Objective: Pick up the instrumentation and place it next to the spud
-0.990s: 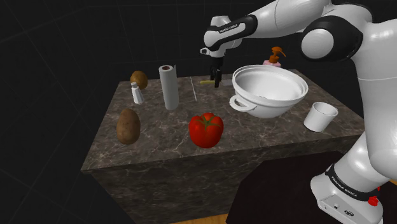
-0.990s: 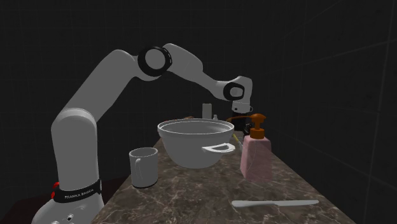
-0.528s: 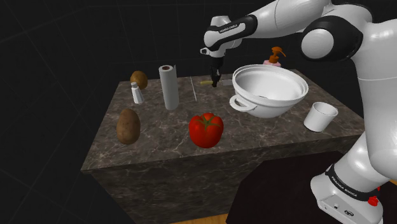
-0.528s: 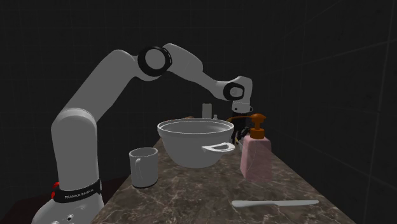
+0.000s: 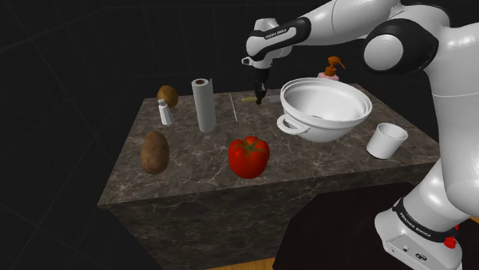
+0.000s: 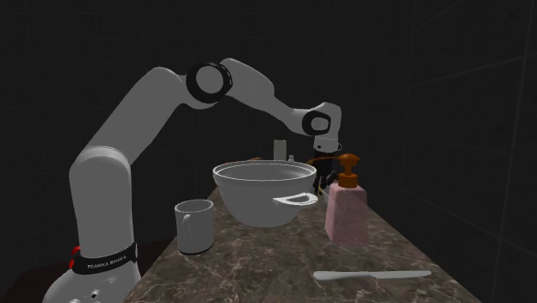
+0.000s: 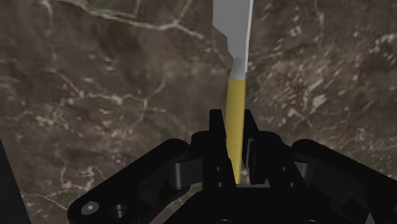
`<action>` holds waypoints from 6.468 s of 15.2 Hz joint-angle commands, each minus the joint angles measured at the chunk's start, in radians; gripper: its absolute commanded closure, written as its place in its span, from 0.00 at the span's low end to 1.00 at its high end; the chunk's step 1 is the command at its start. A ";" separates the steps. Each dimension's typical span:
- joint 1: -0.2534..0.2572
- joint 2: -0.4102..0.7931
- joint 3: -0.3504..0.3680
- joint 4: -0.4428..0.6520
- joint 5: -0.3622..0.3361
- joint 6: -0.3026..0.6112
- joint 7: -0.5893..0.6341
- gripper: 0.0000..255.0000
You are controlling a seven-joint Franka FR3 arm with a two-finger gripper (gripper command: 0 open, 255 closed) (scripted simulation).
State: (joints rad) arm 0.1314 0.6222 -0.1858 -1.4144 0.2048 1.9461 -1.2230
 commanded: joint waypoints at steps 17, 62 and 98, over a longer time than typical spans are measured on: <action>-0.005 -0.054 -0.008 0.151 -0.017 -0.202 0.025 1.00; 0.414 -0.355 0.167 -0.196 -0.086 -0.090 0.600 1.00; 0.415 -0.246 0.172 -0.394 -0.067 0.216 0.564 0.00</action>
State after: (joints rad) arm 0.5469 0.3765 -0.0133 -1.8086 0.1375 2.1616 -0.6593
